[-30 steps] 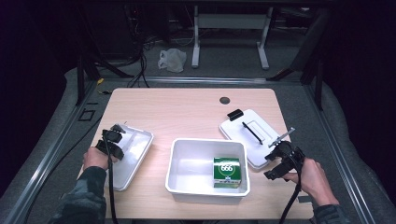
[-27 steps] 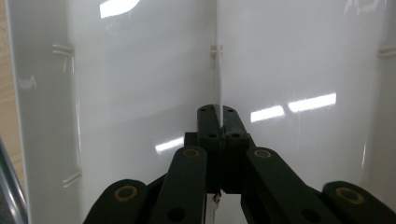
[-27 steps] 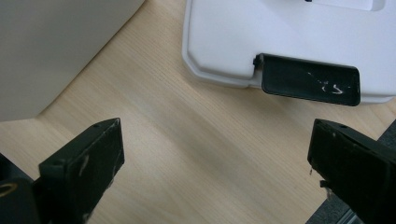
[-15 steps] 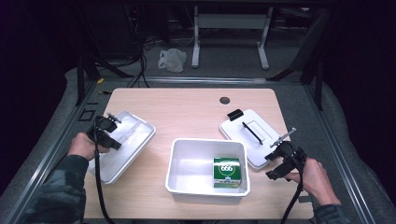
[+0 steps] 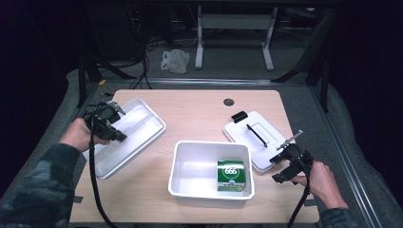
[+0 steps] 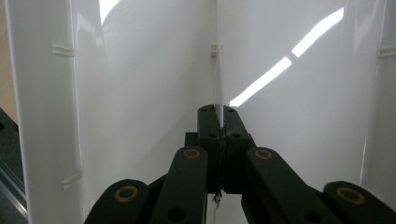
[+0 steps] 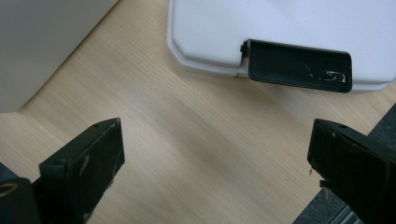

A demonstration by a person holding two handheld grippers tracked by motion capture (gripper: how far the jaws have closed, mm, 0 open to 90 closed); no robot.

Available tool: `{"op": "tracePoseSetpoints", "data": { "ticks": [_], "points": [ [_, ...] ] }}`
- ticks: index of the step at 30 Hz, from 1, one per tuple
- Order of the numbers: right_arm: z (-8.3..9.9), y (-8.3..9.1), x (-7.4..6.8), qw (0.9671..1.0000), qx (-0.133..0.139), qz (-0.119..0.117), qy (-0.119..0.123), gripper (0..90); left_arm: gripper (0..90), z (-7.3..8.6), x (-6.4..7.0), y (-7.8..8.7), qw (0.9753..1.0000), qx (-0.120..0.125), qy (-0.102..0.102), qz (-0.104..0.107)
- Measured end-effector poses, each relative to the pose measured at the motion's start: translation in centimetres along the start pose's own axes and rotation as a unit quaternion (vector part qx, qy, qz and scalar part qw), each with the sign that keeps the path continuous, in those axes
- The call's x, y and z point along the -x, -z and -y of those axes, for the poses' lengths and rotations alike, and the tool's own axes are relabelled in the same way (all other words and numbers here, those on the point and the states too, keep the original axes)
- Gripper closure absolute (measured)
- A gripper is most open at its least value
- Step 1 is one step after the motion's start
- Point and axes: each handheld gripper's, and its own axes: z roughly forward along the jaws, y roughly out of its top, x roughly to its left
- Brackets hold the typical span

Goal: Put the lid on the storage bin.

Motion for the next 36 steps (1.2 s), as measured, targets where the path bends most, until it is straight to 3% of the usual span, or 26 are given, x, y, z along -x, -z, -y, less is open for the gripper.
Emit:
{"op": "tracePoseSetpoints", "data": {
  "ticks": [3, 4, 7, 9, 10, 11, 13, 14, 17, 25, 29, 32, 34, 36],
  "points": [
    [0.0, -0.1, 0.0, 1.0000, -0.002, 0.000, 0.002, 3.6, 89.2, -1.5, 1.5, 1.1, 0.9992, 0.001, -0.040, 0.001],
    [0.0, -0.1, 0.0, 1.0000, -0.002, 0.000, 0.002, 3.6, 89.3, -1.5, 1.5, 1.1, 0.9992, 0.001, -0.040, 0.001],
    [0.0, -0.1, 0.0, 1.0000, -0.002, 0.000, 0.002, 3.7, 89.3, -2.8, 2.9, 1.9, 0.9973, 0.003, -0.073, 0.000],
    [0.1, -0.2, 0.0, 1.0000, -0.004, 0.002, 0.000, 3.8, 89.2, -4.0, 4.3, 2.2, 0.9947, 0.003, -0.103, -0.001],
    [0.1, -0.2, 0.0, 1.0000, -0.004, 0.002, 0.000, 3.8, 89.3, -4.0, 4.3, 2.2, 0.9947, 0.003, -0.103, -0.001],
    [0.1, -0.3, 0.1, 1.0000, -0.005, 0.000, -0.002, 3.8, 89.3, -4.9, 5.5, 2.1, 0.9922, 0.006, -0.124, 0.000],
    [0.1, -0.3, 0.1, 1.0000, -0.006, 0.000, -0.002, 3.8, 89.3, -5.2, 5.9, 2.1, 0.9911, 0.005, -0.133, 0.000],
    [0.2, -0.3, 0.1, 1.0000, -0.007, 0.000, -0.002, 3.9, 89.3, -6.0, 7.0, 2.0, 0.9883, 0.007, -0.153, -0.001],
    [0.2, -0.4, 0.1, 1.0000, -0.008, -0.003, 0.000, 3.9, 89.3, -7.2, 8.5, 1.7, 0.9835, 0.010, -0.180, 0.010],
    [0.2, -0.4, 0.0, 0.9999, -0.011, -0.004, 0.002, 3.9, 89.2, -10.2, 12.5, -0.1, 0.9670, -0.015, -0.253, 0.025],
    [0.2, -0.5, 0.0, 0.9999, -0.013, -0.004, 0.005, 3.9, 89.2, -11.5, 14.8, -1.2, 0.9582, -0.025, -0.283, 0.032],
    [0.2, -0.5, 0.0, 0.9999, -0.011, -0.004, 0.005, 4.0, 89.2, -12.5, 16.3, -2.1, 0.9500, -0.035, -0.307, 0.042],
    [0.2, -0.5, 0.0, 0.9999, -0.013, -0.005, 0.005, 4.0, 89.2, -13.0, 17.3, -2.8, 0.9463, -0.036, -0.318, 0.047],
    [0.2, -0.5, 0.0, 0.9999, -0.014, -0.004, 0.005, 4.0, 89.2, -13.5, 18.1, -3.5, 0.9449, -0.041, -0.321, 0.052]
  ]
}}
